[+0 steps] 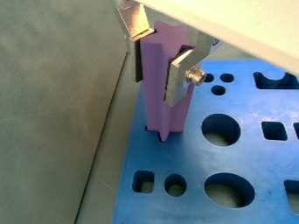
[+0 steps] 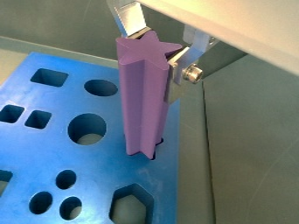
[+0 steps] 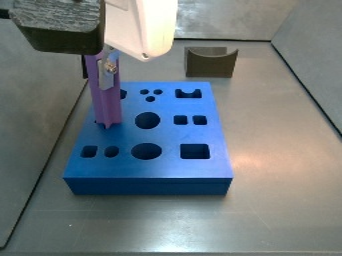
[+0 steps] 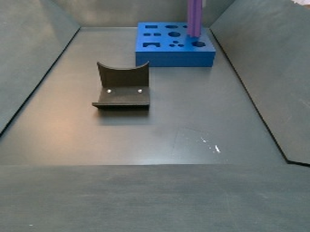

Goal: Insert the star object.

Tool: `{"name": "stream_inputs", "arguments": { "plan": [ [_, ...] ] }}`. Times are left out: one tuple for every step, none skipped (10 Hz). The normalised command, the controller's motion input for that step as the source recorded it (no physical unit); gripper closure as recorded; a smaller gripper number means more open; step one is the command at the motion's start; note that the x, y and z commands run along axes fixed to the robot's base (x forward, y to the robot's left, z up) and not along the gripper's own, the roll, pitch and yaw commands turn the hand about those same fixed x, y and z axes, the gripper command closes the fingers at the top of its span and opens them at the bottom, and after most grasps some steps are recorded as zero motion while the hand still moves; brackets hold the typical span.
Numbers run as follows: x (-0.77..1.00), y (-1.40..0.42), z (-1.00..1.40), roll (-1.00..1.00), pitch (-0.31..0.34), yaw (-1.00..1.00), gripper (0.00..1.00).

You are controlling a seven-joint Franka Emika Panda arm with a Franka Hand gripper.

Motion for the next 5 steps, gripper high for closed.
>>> {"name": "stream_inputs", "arguments": {
  "plan": [
    [-0.57,0.04,-0.47,-0.15,-0.369,0.0,1.0],
    [-0.56,0.13,-0.5,-0.08,-0.383,0.0,1.0],
    [-0.32,0.06,-0.57,-0.1,-0.329,0.0,1.0],
    [-0.15,0.01,-0.41,-0.23,-0.3,0.01,1.0],
    [-0.01,0.0,-0.27,-0.09,-0.149,0.0,1.0]
  ]
}}
